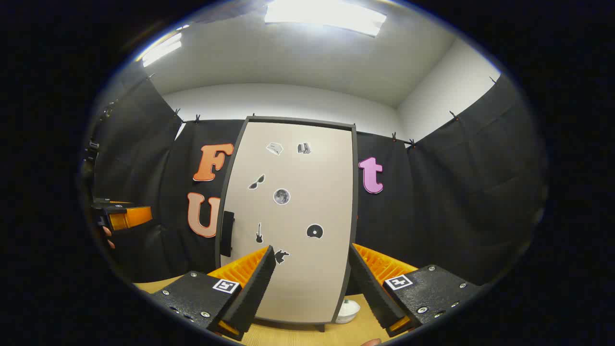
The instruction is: Open the cabinet door with the right hand, grasp the bottle in the cabinet with the left hand and place it on the coaster, then close the cabinet door with the right hand.
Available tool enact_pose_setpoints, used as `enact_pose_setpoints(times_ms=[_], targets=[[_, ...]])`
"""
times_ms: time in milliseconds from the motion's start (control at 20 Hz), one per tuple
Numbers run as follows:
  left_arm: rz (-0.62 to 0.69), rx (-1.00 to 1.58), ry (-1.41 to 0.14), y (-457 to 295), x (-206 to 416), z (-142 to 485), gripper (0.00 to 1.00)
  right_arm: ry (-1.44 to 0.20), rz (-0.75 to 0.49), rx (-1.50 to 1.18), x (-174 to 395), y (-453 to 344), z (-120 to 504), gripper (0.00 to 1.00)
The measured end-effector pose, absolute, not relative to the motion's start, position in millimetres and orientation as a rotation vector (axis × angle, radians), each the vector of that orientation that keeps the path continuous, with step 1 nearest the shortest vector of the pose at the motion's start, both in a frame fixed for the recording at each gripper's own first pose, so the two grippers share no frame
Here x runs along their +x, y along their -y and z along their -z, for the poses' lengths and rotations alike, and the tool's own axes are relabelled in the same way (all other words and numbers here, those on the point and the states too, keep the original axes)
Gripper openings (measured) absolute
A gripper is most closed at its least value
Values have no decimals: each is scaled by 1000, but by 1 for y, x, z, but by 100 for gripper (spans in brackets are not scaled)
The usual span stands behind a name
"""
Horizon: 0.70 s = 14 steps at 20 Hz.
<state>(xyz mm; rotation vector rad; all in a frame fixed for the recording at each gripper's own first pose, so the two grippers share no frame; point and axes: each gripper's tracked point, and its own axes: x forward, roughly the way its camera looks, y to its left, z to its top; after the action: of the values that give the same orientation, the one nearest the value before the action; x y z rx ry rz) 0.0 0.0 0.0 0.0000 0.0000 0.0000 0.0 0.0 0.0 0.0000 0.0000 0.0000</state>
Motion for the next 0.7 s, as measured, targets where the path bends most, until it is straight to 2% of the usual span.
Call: enact_pose_setpoints(times_ms=[50,150,450,500,700], targets=[[-5,8,-5,3,-2,3,96,-11,-14,12,1,-2,5,95],[-15,26,-17,7,-7,8,92,-41,-37,50,2,-5,14,94],[-23,49,-59,16,-9,22,92,-77,-33,83,14,9,23,94],[-25,50,-62,16,-8,23,96,-79,-37,87,15,8,24,94],[-28,72,-65,17,-5,25,92,-87,-74,92,18,-2,28,94]])
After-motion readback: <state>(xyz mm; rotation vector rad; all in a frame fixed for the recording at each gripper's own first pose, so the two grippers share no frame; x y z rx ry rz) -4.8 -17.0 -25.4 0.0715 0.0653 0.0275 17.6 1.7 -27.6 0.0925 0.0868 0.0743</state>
